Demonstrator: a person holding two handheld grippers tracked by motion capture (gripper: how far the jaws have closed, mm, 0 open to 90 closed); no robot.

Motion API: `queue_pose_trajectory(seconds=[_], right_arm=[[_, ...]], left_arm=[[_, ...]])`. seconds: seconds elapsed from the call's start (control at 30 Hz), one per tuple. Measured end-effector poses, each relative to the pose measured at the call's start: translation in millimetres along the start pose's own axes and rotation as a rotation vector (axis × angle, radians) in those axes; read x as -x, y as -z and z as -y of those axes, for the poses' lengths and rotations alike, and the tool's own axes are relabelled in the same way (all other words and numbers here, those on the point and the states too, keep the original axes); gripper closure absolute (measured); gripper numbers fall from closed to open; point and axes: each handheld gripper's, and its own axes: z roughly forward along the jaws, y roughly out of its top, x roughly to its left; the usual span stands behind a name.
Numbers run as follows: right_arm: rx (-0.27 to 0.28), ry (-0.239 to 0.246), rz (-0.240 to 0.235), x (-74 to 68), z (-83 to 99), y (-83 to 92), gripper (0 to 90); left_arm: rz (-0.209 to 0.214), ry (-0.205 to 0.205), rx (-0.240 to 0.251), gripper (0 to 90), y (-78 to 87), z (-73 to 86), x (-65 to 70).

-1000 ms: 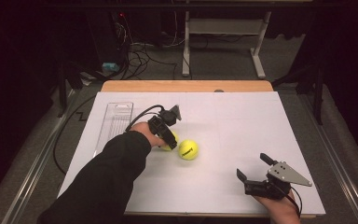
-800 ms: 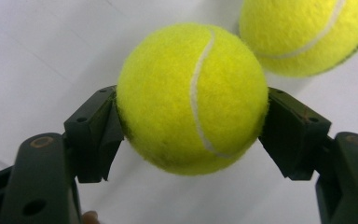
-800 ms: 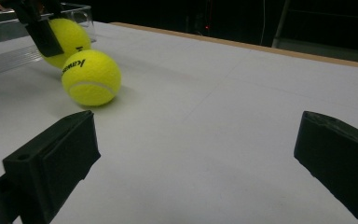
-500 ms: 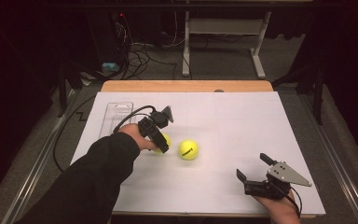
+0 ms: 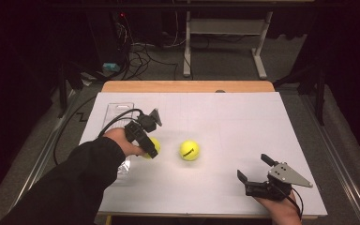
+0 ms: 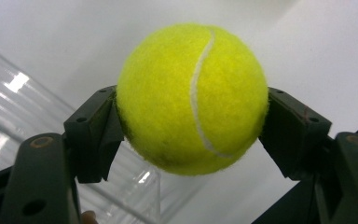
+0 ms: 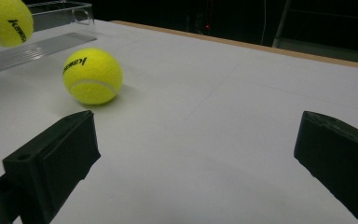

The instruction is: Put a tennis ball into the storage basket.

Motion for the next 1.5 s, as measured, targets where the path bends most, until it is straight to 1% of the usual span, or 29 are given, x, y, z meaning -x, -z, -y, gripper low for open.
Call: queue_pose_trajectory(seconds=[0.03, 0.07, 0.1, 0.2, 0.3, 0.37, 0.47, 0.53, 0.6, 0.63, 0.67, 0.87, 0.9, 1.0, 1.13, 1.17, 1.2, 1.23, 1.33, 1.37, 1.5], right_arm=[[0.002, 0.002, -0.001, -0.4, -0.1, -0.1, 0.0], [0.002, 0.002, -0.001, -0.4, -0.1, -0.1, 0.0], [0.003, 0.005, -0.002, -0.6, -0.3, -0.2, 0.0], [0.001, 0.005, -0.002, -1.1, -0.3, -0.3, 0.0], [0.0, 0.004, -0.002, -1.2, -0.3, -0.4, 0.0], [0.001, 0.003, -0.001, -1.3, -0.4, -0.2, 0.0], [0.003, 0.002, -0.001, -1.3, -0.5, -0.1, 0.0], [0.001, 0.005, -0.002, -1.2, -0.4, -0.2, 0.0], [0.0, 0.005, -0.001, -1.2, -0.4, -0.2, 0.0], [0.002, 0.006, -0.001, -1.1, -0.4, -0.2, 0.0], [0.002, 0.006, -0.001, -1.1, -0.4, -0.2, 0.0], [-0.001, 0.008, -0.001, -1.6, -0.3, -0.4, 0.0], [-0.002, 0.008, -0.002, -1.6, -0.3, -0.4, 0.0], [-0.002, 0.008, -0.003, -1.4, -0.1, -0.8, 0.0], [-0.002, 0.008, -0.001, -1.1, 0.0, -0.6, 0.0], [-0.003, 0.008, 0.0, -1.0, 0.0, -0.5, 0.0], [-0.003, 0.008, 0.0, -1.0, 0.0, -0.5, 0.0], [-0.003, 0.007, -0.001, -1.2, 0.2, -0.7, 0.0], [-0.004, 0.007, -0.002, -1.2, 0.4, -1.0, 0.0], [-0.004, 0.007, -0.002, -1.2, 0.4, -1.0, 0.0], [-0.004, 0.005, -0.005, -1.5, 0.8, -1.5, 0.0]], left_arm=[[0.001, 0.008, 0.008, 27.5, 4.1, 3.7, -1.8], [0.001, 0.008, 0.008, 27.5, 4.1, 3.7, -1.8], [0.004, 0.018, 0.011, 27.5, 8.9, 7.5, -3.4], [0.006, 0.021, 0.011, 27.4, 13.8, 10.9, -4.8], [-0.008, 0.032, 0.01, 27.4, 20.7, 15.5, -7.6], [-0.02, 0.044, -0.001, 27.4, 26.1, 19.8, -11.1], [-0.02, 0.053, -0.004, 27.4, 30.3, 22.7, -14.1], [-0.029, 0.071, 0.003, 27.4, 35.3, 27.4, -19.4], [-0.031, 0.078, 0.002, 27.4, 37.3, 29.1, -22.0], [-0.041, 0.088, 0.004, 27.4, 40.0, 31.6, -25.6], [-0.041, 0.088, 0.004, 27.4, 40.0, 31.6, -25.6], [-0.052, 0.132, 0.009, 27.4, 48.6, 40.2, -41.6], [-0.059, 0.14, 0.011, 27.4, 49.4, 41.6, -44.1], [-0.061, 0.162, 0.01, 27.4, 51.3, 45.5, -52.1], [-0.073, 0.198, 0.011, 27.4, 53.0, 51.2, -64.6], [-0.076, 0.213, 0.009, 27.4, 53.6, 53.2, -69.4], [-0.076, 0.213, 0.009, 27.4, 53.6, 53.2, -69.4], [-0.077, 0.229, 0.011, 27.4, 53.7, 55.4, -74.7], [-0.077, 0.251, 0.015, 27.4, 53.9, 57.8, -82.0], [-0.077, 0.251, 0.015, 27.4, 53.9, 57.8, -82.0], [-0.079, 0.277, 0.017, 27.4, 52.6, 58.7, -90.4]])
